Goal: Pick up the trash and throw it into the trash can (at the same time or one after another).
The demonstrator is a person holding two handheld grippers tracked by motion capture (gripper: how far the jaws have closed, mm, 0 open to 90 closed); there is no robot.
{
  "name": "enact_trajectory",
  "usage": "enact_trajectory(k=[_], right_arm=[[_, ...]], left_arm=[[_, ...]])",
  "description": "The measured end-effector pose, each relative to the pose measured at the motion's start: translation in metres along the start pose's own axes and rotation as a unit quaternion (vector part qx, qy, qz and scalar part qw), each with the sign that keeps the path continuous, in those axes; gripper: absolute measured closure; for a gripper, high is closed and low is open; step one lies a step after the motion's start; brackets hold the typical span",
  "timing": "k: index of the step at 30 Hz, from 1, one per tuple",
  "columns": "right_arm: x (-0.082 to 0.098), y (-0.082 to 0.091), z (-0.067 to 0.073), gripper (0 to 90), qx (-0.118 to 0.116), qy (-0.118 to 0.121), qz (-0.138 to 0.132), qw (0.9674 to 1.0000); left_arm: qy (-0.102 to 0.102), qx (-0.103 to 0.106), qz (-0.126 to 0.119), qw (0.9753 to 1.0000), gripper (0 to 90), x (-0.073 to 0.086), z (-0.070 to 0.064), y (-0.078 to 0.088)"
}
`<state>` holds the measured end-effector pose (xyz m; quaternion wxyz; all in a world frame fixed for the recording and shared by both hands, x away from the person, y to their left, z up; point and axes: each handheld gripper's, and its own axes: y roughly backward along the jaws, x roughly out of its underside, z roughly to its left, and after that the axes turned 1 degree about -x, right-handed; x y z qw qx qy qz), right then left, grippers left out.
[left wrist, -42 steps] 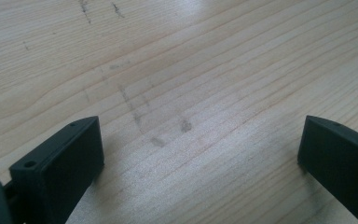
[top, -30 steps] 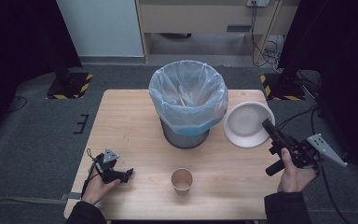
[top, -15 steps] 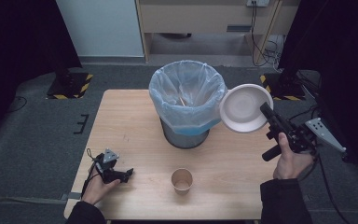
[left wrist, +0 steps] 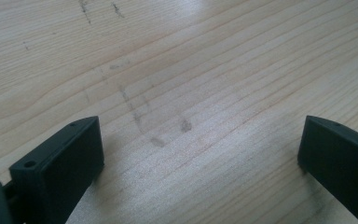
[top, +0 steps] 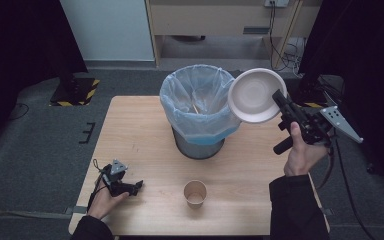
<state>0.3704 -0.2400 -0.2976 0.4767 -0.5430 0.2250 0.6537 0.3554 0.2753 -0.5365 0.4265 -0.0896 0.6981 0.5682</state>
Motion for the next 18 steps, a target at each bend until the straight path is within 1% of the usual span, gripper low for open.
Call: enact_trajectory(k=[5, 14, 18], right_arm=[[-0.004, -0.016, 0.005, 83.6, 0.001, 0.012, 0.004, 0.9999], [-0.007, -0.049, 0.017, 83.6, -0.002, 0.021, 0.007, 0.9997], [-0.007, -0.063, 0.02, 83.6, -0.001, 0.021, 0.005, 0.9998]], left_arm=[[0.0, 0.0, 0.0, 1.0, 0.0, 0.0, 0.0, 0.0], [0.0, 0.001, 0.0, 1.0, 0.0, 0.0, 0.0, 0.0], [0.001, 0.001, -0.001, 1.0, 0.0, 0.0, 0.0, 0.0]])
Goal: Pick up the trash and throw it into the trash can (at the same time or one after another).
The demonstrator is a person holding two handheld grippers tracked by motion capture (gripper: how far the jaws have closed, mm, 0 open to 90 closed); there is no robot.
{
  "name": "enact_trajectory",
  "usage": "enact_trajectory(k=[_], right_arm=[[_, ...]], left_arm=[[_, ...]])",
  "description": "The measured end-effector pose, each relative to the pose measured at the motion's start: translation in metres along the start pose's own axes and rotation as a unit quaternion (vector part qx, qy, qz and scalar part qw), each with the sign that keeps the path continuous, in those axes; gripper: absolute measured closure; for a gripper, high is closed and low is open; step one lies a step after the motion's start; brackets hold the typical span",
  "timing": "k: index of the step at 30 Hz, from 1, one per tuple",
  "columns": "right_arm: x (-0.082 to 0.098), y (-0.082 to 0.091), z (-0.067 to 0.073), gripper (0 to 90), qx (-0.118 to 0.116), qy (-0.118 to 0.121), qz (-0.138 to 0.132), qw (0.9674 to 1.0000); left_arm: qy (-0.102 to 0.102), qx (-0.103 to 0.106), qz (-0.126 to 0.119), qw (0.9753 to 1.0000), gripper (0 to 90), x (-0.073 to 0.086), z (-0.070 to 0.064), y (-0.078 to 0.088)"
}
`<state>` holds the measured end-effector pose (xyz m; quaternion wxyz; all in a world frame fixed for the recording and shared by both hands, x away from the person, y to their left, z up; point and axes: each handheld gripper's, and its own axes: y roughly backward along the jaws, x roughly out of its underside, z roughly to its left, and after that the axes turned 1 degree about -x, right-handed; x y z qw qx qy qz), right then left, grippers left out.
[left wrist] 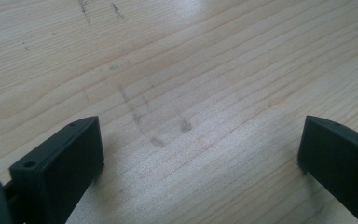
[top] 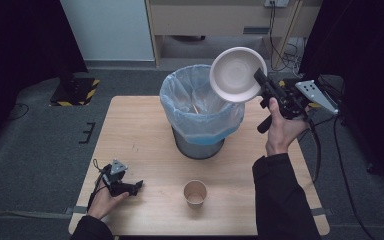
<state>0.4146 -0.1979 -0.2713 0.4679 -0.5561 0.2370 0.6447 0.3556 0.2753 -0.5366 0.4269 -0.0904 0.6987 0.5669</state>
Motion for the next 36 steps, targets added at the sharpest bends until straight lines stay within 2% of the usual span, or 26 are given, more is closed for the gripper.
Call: enact_trajectory(k=[9, 14, 23, 26, 28, 30, 34, 36], right_arm=[[0.0, -0.027, 0.009, 83.6, -0.003, 0.009, 0.005, 0.9999], [0.009, -0.044, 0.014, 83.5, -0.003, 0.007, 0.018, 0.9998], [0.031, -0.066, 0.017, 83.4, 0.009, 0.017, 0.058, 0.9981], [0.037, -0.072, 0.017, 83.0, 0.006, 0.023, 0.072, 0.9971], [0.04, -0.075, 0.017, 79.3, 0.0, 0.024, 0.087, 0.9959], [0.042, -0.078, 0.016, 69.0, -0.009, 0.023, 0.095, 0.9952], [0.038, -0.072, 0.016, 58.9, -0.013, 0.035, 0.088, 0.9954], [0.032, -0.066, 0.015, 56.9, -0.022, 0.031, 0.082, 0.9959]], left_arm=[[-0.001, 0.0, 0.001, 1.0, 0.0, 0.0, 0.0, 0.0], [-0.001, 0.0, 0.0, 1.0, 0.0, 0.0, 0.0, 0.0], [-0.001, 0.001, 0.0, 1.0, 0.0, 0.0, 0.0, 0.0], [-0.001, 0.001, 0.0, 1.0, 0.0, 0.0, 0.0, 0.0], [-0.001, 0.001, 0.0, 1.0, 0.0, 0.0, 0.0, 0.0], [-0.001, 0.001, 0.0, 1.0, 0.0, 0.0, 0.0, 0.0], [-0.001, 0.001, 0.0, 1.0, 0.0, 0.0, 0.0, 0.0], [-0.001, 0.001, 0.0, 1.0, 0.0, 0.0, 0.0, 0.0]])
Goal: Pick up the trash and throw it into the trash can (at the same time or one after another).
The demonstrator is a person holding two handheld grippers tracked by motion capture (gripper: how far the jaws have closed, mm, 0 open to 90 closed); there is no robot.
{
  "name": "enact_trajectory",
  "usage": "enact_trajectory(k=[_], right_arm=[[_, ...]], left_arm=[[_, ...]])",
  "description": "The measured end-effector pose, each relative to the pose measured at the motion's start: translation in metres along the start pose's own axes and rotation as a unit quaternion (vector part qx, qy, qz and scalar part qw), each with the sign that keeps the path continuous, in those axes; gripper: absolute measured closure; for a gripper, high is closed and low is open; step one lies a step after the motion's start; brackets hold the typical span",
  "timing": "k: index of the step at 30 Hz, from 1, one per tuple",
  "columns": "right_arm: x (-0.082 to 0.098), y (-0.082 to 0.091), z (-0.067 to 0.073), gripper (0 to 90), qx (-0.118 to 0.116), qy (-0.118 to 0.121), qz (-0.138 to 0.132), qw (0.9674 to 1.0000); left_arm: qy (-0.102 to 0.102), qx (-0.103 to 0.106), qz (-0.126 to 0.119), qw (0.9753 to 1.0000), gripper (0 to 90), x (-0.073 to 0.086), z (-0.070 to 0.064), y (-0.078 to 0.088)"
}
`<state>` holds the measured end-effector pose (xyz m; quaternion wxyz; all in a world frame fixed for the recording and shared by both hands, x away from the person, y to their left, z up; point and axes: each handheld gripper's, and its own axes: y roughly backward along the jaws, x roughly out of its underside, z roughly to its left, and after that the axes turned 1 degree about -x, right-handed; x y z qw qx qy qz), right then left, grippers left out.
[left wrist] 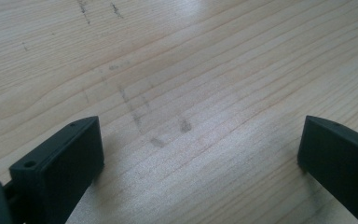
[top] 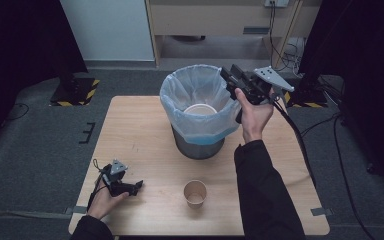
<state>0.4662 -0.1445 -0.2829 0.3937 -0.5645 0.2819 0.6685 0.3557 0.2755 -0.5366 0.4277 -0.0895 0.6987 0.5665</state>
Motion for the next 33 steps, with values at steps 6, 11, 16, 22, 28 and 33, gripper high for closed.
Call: enact_trajectory(k=[6, 11, 16, 22, 28, 33], right_arm=[[-0.011, 0.031, 0.001, 55.0, -0.018, 0.013, 0.007, 0.9997], [-0.007, 0.058, 0.001, 52.8, -0.039, 0.004, 0.023, 0.999], [0.007, 0.087, 0.0, 50.9, -0.058, -0.005, 0.046, 0.9972], [0.035, 0.11, 0.003, 46.8, -0.076, -0.008, 0.077, 0.9941], [0.062, 0.121, 0.007, 45.2, -0.085, -0.006, 0.098, 0.9915], [0.082, 0.13, 0.011, 44.7, -0.099, -0.007, 0.124, 0.9874]], left_arm=[[-0.001, 0.0, 0.001, 1.0, 0.0, 0.0, 0.0, 0.0], [-0.002, 0.0, 0.002, 1.0, 0.0, 0.0, 0.0, 0.0], [-0.001, -0.001, 0.001, 1.0, 0.0, 0.0, 0.0, 0.0], [-0.001, -0.001, 0.001, 1.0, 0.0, 0.0, 0.0, 0.0], [-0.001, -0.001, 0.001, 1.0, 0.0, 0.0, 0.0, 0.0], [-0.001, -0.001, 0.001, 1.0, 0.0, 0.0, 0.0, 0.0]])
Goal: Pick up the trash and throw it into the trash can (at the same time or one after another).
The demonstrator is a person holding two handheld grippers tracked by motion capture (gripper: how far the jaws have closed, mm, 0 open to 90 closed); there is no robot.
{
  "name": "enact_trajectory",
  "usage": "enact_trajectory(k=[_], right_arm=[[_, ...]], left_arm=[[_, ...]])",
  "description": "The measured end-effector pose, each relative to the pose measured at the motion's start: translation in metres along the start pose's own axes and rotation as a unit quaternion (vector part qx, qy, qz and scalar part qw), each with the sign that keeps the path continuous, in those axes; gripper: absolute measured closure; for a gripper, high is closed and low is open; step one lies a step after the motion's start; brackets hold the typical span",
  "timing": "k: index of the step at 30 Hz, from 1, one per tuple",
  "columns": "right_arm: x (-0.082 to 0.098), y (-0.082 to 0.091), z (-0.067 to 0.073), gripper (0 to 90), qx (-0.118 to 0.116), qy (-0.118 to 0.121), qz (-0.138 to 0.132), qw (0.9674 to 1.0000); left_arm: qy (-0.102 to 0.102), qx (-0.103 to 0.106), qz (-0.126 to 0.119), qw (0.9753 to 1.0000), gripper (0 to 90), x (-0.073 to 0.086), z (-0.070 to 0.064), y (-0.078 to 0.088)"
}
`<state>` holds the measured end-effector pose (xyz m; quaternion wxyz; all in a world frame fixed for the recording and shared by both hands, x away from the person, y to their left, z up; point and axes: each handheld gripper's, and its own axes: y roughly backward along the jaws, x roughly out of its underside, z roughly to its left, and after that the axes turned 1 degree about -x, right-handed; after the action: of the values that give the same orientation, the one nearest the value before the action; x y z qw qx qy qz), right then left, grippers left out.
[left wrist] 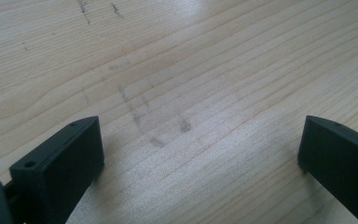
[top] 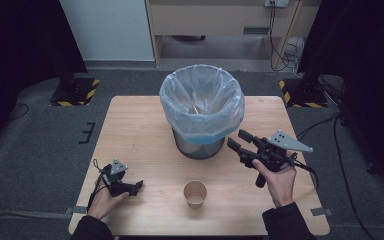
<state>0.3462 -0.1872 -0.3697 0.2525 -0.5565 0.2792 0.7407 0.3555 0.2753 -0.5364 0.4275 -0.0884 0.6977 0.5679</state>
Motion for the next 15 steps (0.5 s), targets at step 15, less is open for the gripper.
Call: enact_trajectory(k=[15], right_arm=[[0.052, -0.008, 0.006, 44.5, -0.017, 0.002, 0.097, 0.9951]], left_arm=[[0.0, 0.0, 0.001, 1.0, 0.0, 0.0, 0.0, 0.0]])
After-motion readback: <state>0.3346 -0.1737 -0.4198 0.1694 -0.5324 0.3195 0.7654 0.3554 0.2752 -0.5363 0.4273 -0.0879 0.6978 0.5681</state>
